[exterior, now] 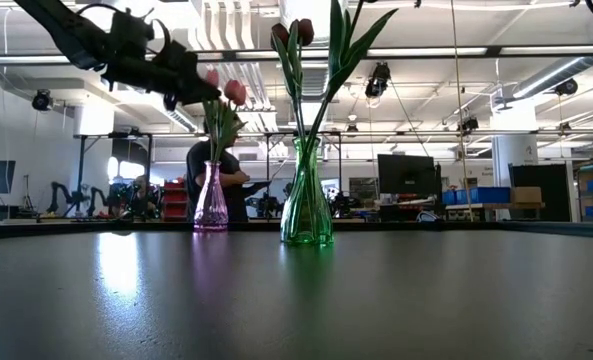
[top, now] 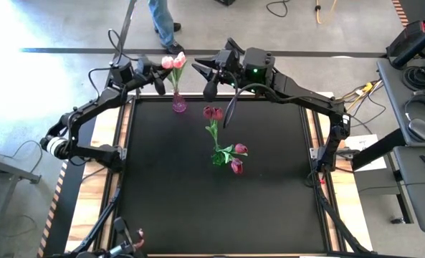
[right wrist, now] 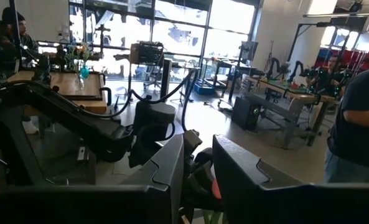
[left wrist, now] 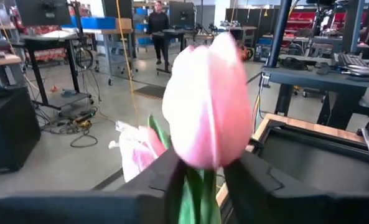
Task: Sort flowers into vase by color
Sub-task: Put the pink flower into the violet vase, then return to Home Position
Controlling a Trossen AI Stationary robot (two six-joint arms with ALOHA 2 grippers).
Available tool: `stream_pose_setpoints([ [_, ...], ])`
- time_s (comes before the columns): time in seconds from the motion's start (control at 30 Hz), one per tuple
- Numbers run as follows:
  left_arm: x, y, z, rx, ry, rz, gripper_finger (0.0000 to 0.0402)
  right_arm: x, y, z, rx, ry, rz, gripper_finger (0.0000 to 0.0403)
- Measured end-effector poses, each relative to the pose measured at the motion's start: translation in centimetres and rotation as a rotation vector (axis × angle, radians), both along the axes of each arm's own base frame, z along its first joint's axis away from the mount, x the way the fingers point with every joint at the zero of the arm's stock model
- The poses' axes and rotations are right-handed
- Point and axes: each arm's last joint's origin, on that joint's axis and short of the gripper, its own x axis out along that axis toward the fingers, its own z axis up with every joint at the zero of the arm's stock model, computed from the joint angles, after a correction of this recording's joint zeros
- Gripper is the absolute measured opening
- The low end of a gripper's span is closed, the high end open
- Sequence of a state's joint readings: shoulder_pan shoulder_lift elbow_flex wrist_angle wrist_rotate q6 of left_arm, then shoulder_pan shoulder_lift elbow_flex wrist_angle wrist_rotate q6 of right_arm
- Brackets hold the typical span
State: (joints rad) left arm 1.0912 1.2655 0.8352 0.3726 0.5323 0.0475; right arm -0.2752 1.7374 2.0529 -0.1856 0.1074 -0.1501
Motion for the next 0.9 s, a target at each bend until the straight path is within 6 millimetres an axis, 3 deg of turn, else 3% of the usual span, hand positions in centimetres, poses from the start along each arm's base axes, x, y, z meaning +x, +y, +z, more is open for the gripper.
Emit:
stream_pose_setpoints([
  [0.2, -0.1, -0.1, -0.9, -0.022, 0.059, -0.003, 0.0018, 0.0, 0.0, 0.0, 0.0, 0.0, 0.0, 0.0071],
  [0.33, -0.2, -0.4, -1.3, -0.054, 0.07, -0.014, 0.0006, 0.0, 0.0, 0.0, -0.002, 0.001, 0.0, 0.0072],
  [0.7, -1.1, -2.2, 0.4, -0.043, 0.07, -0.032, 0.0134, 0.0, -0.1, -0.3, 0.018, 0.033, -0.003, 0.0116],
  [0.9, -1.8, -3.5, 1.1, -0.065, 0.081, -0.032, 0.0185, -0.3, 0.0, -0.9, 0.033, 0.107, -0.002, 0.0107],
])
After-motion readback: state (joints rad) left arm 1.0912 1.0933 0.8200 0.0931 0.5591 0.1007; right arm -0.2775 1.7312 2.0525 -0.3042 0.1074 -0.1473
